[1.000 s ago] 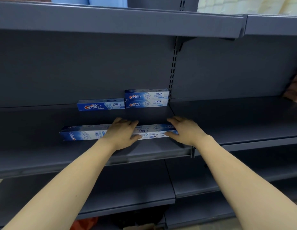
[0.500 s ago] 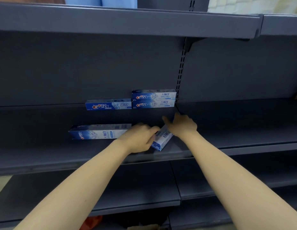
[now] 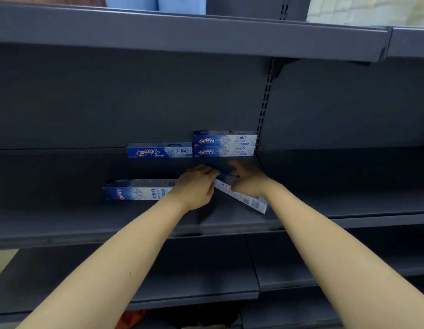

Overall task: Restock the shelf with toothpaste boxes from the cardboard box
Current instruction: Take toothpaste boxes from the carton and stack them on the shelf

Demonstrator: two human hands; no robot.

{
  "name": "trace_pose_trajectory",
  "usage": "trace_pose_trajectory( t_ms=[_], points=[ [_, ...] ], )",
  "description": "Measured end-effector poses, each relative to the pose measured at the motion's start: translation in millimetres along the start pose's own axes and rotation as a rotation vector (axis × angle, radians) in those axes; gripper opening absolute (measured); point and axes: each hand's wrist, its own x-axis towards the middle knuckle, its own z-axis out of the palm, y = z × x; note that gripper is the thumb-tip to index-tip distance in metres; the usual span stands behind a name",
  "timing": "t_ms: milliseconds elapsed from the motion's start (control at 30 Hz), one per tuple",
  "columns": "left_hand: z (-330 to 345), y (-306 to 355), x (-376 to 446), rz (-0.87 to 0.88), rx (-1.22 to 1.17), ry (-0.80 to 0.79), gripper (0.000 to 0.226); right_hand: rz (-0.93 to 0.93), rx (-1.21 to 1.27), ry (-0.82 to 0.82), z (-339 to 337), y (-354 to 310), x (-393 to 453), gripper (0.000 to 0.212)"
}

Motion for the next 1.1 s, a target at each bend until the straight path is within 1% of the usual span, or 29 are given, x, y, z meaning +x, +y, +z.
trace_pose_trajectory(
  t_ms=[100, 200, 267, 300, 367, 400, 467, 500, 567, 633, 700, 800, 867, 933, 1000, 1100],
  points=[
    [1.0, 0.1, 4.0, -0.062, 0.063, -0.038, 0.052, -0.090, 0.112, -0.093, -1.5, 0.9, 0.9, 0.083],
    [1.7, -0.5, 9.5, -0.079, 0.076, -0.098, 0.054, -0.120, 0.193, -0.094, -5.7, 5.5, -0.3, 0.085],
    [2.1, -1.0, 13.3, -0.080, 0.055, -0.131, 0.046, -0.126, 0.198, -0.051, -10.9, 9.5, -2.7, 0.076],
    [2.3, -1.1, 15.0, -0.083, 0.050, -0.130, 0.041, -0.125, 0.163, -0.033, -13.7, 11.4, -4.1, 0.071],
    [2.4, -2.2, 19.3, -0.100, 0.032, -0.104, 0.034, -0.099, -0.006, -0.034, -17.6, 15.1, -5.1, 0.060],
    [2.3, -2.6, 22.0, -0.110, 0.020, -0.101, 0.034, -0.088, -0.098, -0.051, -18.5, 17.3, -3.7, 0.050],
    [1.6, -3.4, 27.4, -0.106, 0.002, -0.116, 0.040, -0.076, -0.189, -0.085, -17.8, 20.7, 1.0, 0.026],
    [2.0, -3.7, 29.7, -0.091, 0.004, -0.139, 0.047, -0.078, -0.205, -0.091, -17.3, 22.4, 4.0, 0.022],
    [2.1, -4.1, 32.9, -0.079, 0.008, -0.203, 0.060, -0.087, -0.219, -0.082, -17.9, 22.6, 7.3, 0.023],
    [3.5, -4.6, 35.9, -0.082, 0.006, -0.205, 0.064, -0.112, -0.242, -0.021, -20.7, 21.6, 7.8, 0.029],
    [5.7, -1.6, 38.0, -0.070, 0.063, -0.136, 0.055, -0.143, -0.327, 0.070, -21.9, 23.4, 10.3, 0.035],
    [11.0, 5.2, 41.3, -0.088, 0.179, -0.019, 0.038, -0.183, -0.527, 0.232, -13.2, 24.6, 15.5, 0.036],
    [15.5, 12.3, 41.8, -0.112, 0.245, -0.003, 0.039, -0.191, -0.653, 0.306, -4.0, 26.2, 21.9, 0.037],
    [22.0, 17.4, 43.4, -0.150, 0.260, -0.011, 0.044, -0.177, -0.681, 0.357, 4.2, 26.3, 26.6, 0.041],
    [26.6, 22.0, 40.8, -0.180, 0.286, -0.002, 0.046, -0.217, -0.660, 0.443, 10.7, 25.0, 27.0, 0.046],
    [31.6, 24.5, 42.6, -0.212, 0.315, 0.008, 0.048, -0.208, -0.625, 0.526, 17.5, 26.8, 32.7, 0.048]
  ],
)
